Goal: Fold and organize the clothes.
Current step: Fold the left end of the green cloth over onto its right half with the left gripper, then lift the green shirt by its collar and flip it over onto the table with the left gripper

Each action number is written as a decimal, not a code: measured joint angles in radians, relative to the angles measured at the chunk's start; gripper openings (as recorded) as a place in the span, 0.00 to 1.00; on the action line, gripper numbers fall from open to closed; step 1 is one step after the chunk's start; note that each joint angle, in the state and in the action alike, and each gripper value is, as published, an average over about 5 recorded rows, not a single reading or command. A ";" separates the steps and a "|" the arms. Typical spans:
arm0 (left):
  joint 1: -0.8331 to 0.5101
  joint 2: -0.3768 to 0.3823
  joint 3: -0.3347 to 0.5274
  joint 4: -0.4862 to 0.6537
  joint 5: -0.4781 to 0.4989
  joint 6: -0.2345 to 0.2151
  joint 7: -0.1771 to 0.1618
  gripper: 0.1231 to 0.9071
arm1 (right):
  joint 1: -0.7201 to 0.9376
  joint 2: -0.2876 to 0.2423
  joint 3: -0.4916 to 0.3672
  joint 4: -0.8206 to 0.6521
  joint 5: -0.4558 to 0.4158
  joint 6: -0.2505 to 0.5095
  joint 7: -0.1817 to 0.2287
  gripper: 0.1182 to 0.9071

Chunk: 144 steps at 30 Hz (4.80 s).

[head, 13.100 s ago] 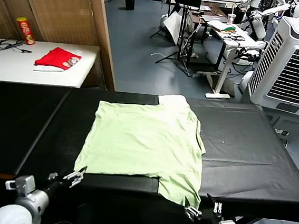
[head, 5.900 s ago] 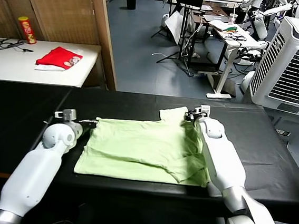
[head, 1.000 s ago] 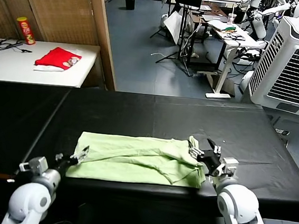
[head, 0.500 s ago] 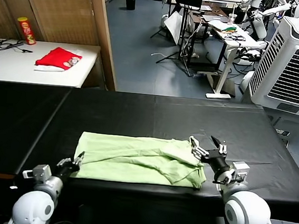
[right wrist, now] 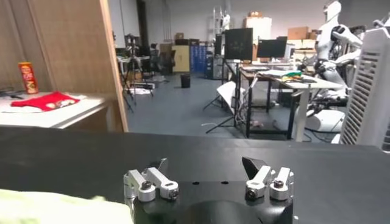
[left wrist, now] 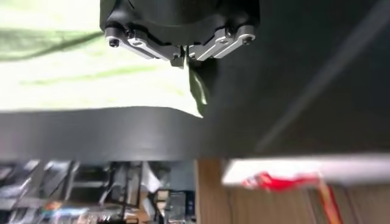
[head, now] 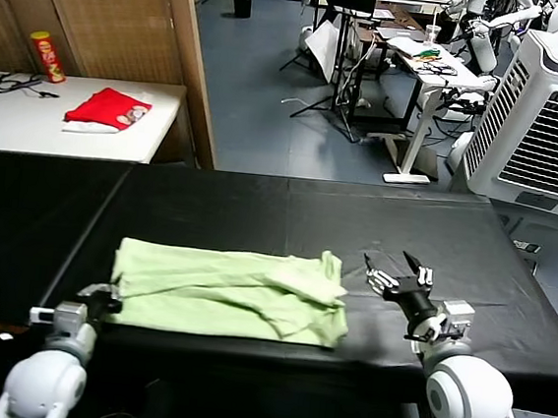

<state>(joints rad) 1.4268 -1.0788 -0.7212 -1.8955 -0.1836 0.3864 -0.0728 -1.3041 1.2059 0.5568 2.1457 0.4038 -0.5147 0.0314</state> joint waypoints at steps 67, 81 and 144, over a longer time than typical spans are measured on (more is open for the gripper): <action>-0.099 -0.217 0.304 -0.184 -0.045 -0.005 -0.064 0.86 | 0.209 0.049 -0.433 -0.251 -0.336 0.033 -0.109 0.86; -0.070 -0.251 0.222 -0.069 -0.240 -0.086 0.011 0.86 | 0.145 0.090 -0.394 -0.229 -0.343 0.128 -0.011 0.86; -0.026 0.061 0.065 -0.284 -0.091 0.084 -0.128 0.02 | -0.052 0.117 -0.214 -0.053 -0.282 0.168 -0.034 0.86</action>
<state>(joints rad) 1.4011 -1.0183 -0.6560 -2.1799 -0.2750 0.4708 -0.2006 -1.3559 1.3233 0.3432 2.0930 0.1220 -0.3462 -0.0022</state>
